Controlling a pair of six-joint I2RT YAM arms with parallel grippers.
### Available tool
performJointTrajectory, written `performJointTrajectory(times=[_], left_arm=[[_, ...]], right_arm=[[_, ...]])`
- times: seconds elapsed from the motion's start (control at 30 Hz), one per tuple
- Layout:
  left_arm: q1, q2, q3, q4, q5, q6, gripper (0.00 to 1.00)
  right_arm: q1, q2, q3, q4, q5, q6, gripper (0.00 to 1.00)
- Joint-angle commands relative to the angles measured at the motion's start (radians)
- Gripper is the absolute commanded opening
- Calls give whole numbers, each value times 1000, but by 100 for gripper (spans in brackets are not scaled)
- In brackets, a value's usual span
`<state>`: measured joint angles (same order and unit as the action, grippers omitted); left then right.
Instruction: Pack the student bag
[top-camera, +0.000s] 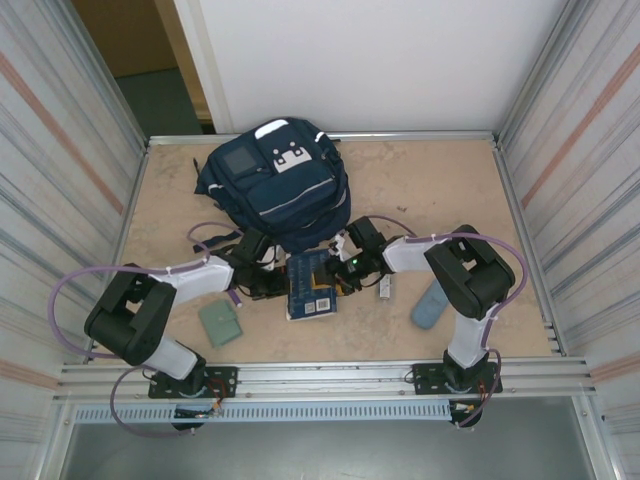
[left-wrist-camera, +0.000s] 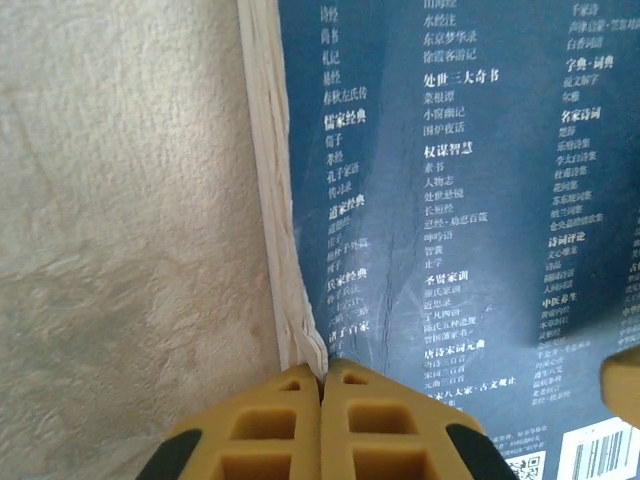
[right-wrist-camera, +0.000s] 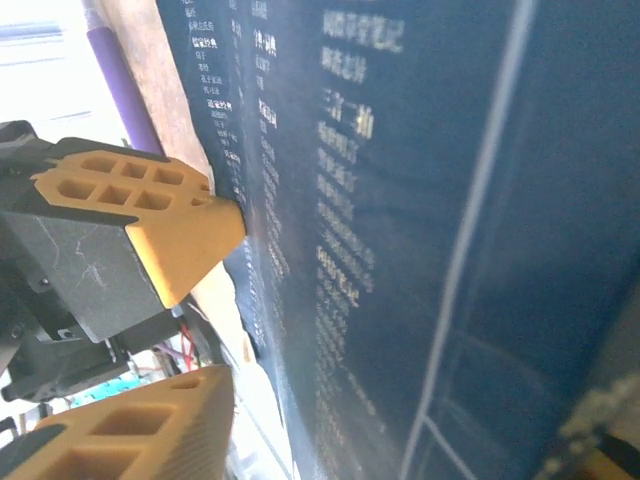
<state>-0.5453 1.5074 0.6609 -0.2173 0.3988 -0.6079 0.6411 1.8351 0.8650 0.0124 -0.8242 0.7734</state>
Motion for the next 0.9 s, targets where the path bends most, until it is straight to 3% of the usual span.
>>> performJointTrajectory(times=[0.0, 0.1, 0.2, 0.27, 0.43, 0.5, 0.67, 0.87], left_arm=[[-22, 23, -59, 4, 19, -17, 9], [-13, -16, -55, -6, 26, -36, 29], [6, -101, -51, -58, 3, -70, 38], [19, -166, -41, -92, -12, -82, 42], [37, -271, 29, -164, 19, -74, 46], [36, -293, 23, -109, 65, -111, 47], [34, -279, -52, 184, 168, -317, 55], [28, -229, -48, 251, 170, -359, 68]], right_arm=[[34, -35, -13, 28, -4, -10, 34], [64, -84, -2, -19, 51, -80, 15], [80, -176, -10, -71, 137, -128, 5], [92, -247, -9, -127, 233, -182, 4], [134, -341, 141, -511, 696, -327, 0], [136, -330, 205, -640, 779, -379, 2], [144, -248, 368, -872, 794, -354, 5], [128, -105, 517, -1048, 672, -309, 14]])
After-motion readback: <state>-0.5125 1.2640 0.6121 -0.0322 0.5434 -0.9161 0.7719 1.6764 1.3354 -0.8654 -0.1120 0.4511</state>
